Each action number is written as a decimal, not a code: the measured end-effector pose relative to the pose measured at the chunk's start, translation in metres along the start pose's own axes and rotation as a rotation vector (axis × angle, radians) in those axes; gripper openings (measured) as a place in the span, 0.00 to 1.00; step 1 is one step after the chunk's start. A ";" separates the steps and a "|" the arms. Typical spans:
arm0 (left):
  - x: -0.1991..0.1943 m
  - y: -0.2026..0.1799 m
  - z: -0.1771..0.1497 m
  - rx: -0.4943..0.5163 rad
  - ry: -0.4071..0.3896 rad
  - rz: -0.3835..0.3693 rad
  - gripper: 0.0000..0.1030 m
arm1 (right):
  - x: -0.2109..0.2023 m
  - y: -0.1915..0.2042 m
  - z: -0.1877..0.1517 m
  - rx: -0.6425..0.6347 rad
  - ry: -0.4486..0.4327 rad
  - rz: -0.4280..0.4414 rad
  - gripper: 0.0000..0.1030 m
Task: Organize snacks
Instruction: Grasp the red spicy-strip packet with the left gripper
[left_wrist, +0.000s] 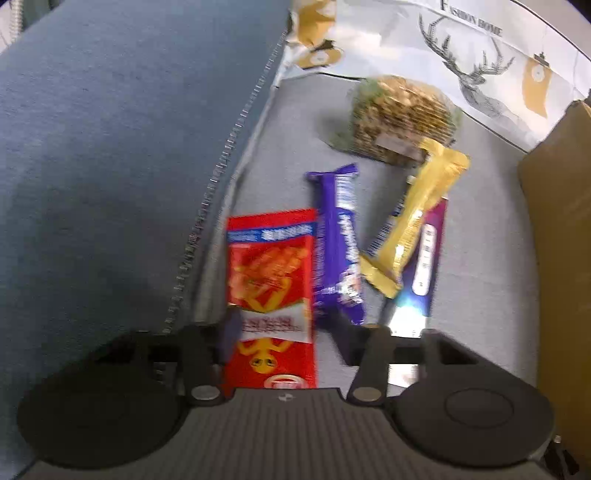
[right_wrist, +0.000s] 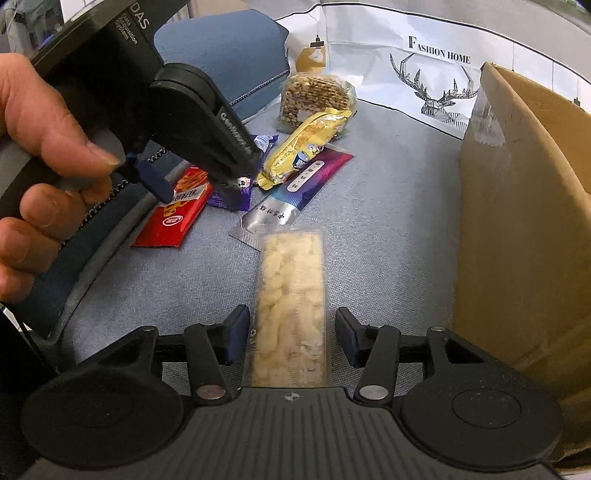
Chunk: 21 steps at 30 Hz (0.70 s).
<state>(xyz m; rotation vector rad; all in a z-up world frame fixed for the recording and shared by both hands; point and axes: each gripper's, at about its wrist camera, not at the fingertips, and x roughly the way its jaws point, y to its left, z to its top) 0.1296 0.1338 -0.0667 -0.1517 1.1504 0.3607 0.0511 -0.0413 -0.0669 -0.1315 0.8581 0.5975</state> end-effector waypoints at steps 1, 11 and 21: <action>0.000 0.002 0.000 0.003 -0.003 0.013 0.36 | 0.000 0.001 0.000 -0.001 0.000 -0.003 0.52; -0.039 0.014 0.001 -0.045 -0.180 -0.142 0.05 | -0.001 0.006 -0.001 -0.024 -0.015 -0.022 0.38; -0.021 0.024 -0.005 -0.159 0.008 -0.396 0.06 | -0.003 0.003 -0.002 -0.014 -0.020 -0.019 0.38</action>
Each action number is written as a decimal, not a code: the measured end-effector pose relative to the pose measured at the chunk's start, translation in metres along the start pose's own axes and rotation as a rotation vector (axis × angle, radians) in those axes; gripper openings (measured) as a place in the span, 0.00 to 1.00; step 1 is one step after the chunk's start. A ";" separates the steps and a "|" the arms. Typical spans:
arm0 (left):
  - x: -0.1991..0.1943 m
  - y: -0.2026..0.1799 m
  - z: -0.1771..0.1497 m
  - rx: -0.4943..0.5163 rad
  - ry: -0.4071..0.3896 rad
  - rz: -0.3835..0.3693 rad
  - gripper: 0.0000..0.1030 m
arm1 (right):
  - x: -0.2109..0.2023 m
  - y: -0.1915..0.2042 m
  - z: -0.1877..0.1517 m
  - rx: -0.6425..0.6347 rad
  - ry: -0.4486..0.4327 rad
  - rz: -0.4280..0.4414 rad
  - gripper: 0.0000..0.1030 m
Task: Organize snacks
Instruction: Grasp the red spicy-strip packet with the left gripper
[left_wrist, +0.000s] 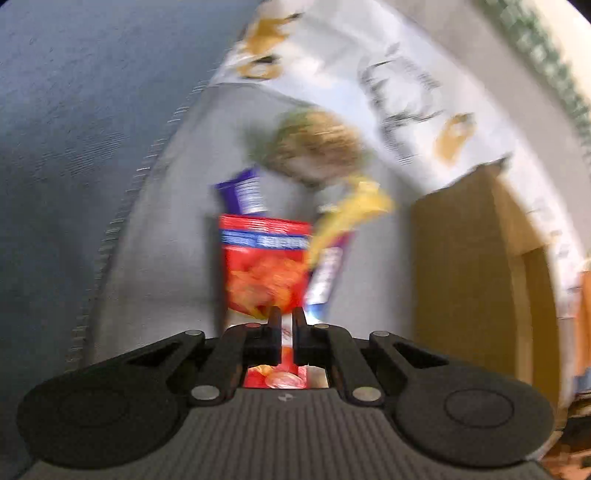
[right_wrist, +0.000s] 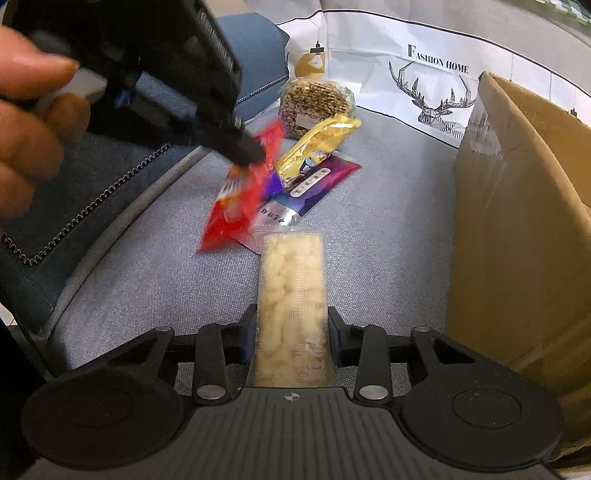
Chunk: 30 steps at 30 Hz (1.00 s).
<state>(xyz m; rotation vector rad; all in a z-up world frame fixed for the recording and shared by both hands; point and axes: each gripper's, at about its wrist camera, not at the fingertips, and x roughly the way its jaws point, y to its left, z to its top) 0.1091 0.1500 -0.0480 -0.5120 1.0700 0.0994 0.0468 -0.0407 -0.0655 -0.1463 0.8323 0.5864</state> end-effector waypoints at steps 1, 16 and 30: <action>-0.001 0.002 0.000 -0.008 -0.008 0.027 0.06 | 0.000 0.000 0.000 0.003 0.001 0.000 0.38; 0.019 -0.007 -0.004 0.085 0.075 0.171 0.78 | 0.003 -0.002 0.003 0.015 0.002 0.007 0.40; 0.032 -0.024 -0.006 0.194 0.078 0.228 0.50 | 0.005 -0.003 0.002 0.021 -0.027 0.005 0.38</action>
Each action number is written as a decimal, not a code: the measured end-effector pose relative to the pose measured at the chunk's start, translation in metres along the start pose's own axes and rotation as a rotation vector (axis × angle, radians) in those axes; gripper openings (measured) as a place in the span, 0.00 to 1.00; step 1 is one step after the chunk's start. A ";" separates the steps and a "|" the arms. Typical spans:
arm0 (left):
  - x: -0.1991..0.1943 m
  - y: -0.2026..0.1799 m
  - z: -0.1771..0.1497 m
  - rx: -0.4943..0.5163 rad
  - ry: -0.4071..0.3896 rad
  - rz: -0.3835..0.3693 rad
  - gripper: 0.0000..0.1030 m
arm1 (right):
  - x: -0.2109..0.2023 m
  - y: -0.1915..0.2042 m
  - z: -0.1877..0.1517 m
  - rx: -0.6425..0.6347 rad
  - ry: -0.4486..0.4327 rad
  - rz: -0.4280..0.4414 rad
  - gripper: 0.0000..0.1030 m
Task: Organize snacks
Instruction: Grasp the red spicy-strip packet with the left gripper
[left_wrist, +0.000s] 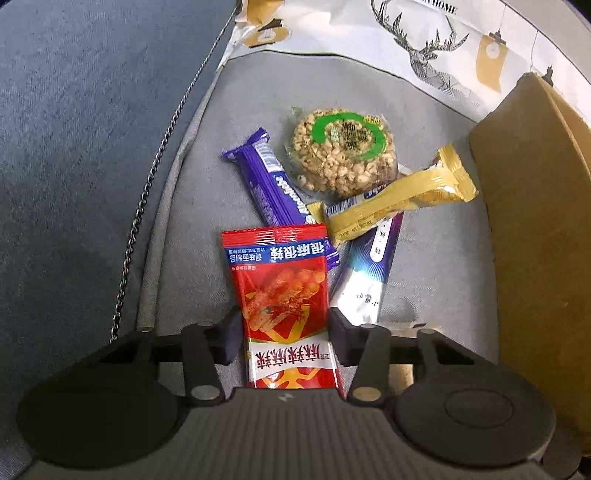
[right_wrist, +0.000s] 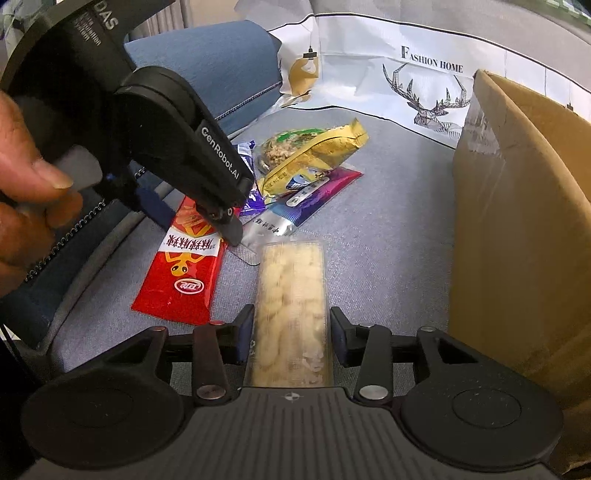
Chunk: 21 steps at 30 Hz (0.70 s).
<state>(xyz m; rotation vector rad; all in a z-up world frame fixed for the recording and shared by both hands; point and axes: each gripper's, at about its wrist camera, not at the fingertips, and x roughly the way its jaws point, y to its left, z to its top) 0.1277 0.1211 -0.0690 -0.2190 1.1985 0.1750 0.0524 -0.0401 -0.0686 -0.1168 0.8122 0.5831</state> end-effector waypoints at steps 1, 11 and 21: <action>-0.001 0.001 0.001 -0.004 -0.009 -0.004 0.50 | -0.001 0.002 -0.002 -0.009 -0.003 -0.001 0.37; -0.004 0.003 0.002 -0.006 -0.008 0.010 0.50 | -0.008 0.001 -0.002 0.002 -0.027 -0.028 0.37; -0.002 -0.001 0.000 0.015 -0.009 0.016 0.49 | -0.003 0.002 -0.003 -0.013 -0.002 -0.021 0.37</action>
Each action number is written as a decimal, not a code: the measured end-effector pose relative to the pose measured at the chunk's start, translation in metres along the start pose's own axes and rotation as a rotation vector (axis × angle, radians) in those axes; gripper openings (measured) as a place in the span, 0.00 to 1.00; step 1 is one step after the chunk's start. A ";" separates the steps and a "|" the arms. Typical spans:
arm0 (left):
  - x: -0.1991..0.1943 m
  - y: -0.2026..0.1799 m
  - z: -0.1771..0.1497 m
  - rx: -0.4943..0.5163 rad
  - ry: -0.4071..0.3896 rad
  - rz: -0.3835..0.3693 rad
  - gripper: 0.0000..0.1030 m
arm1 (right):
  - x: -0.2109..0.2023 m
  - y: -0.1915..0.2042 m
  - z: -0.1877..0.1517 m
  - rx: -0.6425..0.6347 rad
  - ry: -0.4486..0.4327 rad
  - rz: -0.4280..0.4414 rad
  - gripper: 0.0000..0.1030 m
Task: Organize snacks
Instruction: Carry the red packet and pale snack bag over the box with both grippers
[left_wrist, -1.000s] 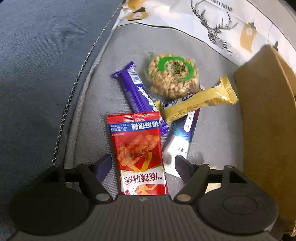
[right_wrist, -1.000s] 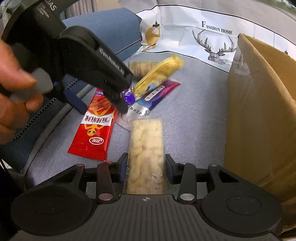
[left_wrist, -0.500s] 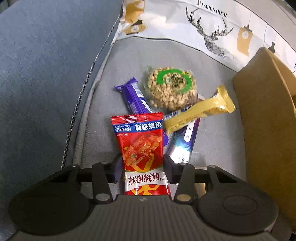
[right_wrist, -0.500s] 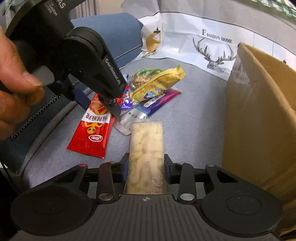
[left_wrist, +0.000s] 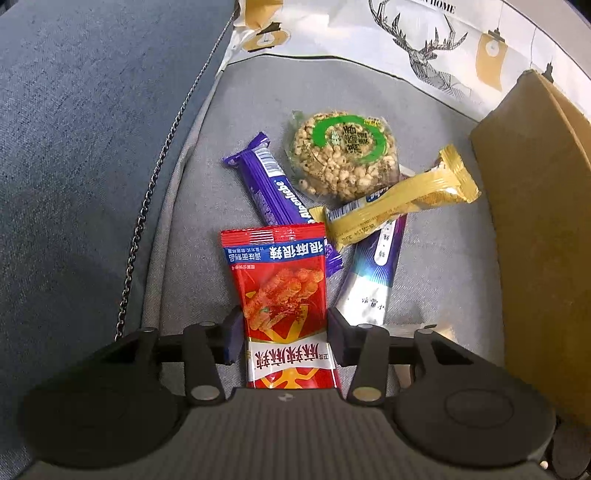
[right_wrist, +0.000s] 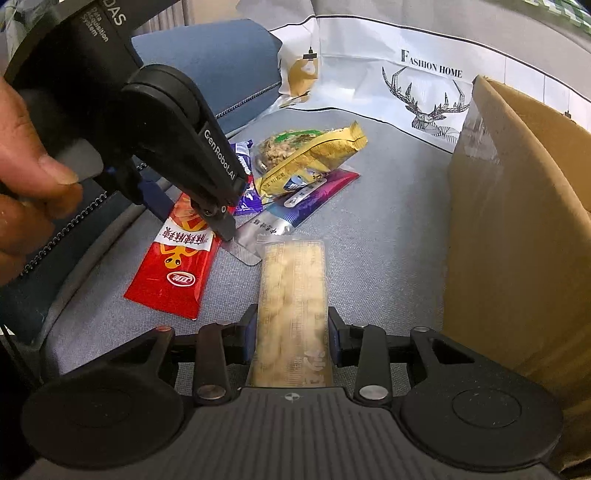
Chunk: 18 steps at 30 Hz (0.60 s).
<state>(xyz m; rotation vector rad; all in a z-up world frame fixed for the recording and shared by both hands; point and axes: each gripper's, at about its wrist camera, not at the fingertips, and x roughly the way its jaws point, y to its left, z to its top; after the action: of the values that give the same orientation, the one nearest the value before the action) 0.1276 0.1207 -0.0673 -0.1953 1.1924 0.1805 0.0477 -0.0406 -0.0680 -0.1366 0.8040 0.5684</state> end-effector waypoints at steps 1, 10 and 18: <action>-0.001 0.000 0.000 -0.004 -0.008 -0.007 0.48 | 0.000 0.000 0.000 0.002 -0.003 0.001 0.37; -0.045 -0.003 -0.007 -0.026 -0.214 -0.038 0.48 | -0.028 -0.001 0.002 -0.007 -0.102 0.011 0.37; -0.099 -0.004 -0.022 -0.085 -0.463 -0.023 0.48 | -0.074 -0.011 0.009 0.018 -0.223 0.031 0.37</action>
<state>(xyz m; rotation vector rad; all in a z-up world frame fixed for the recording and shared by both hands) 0.0730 0.1081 0.0176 -0.2269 0.7224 0.2420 0.0182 -0.0787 -0.0105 -0.0430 0.5952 0.5938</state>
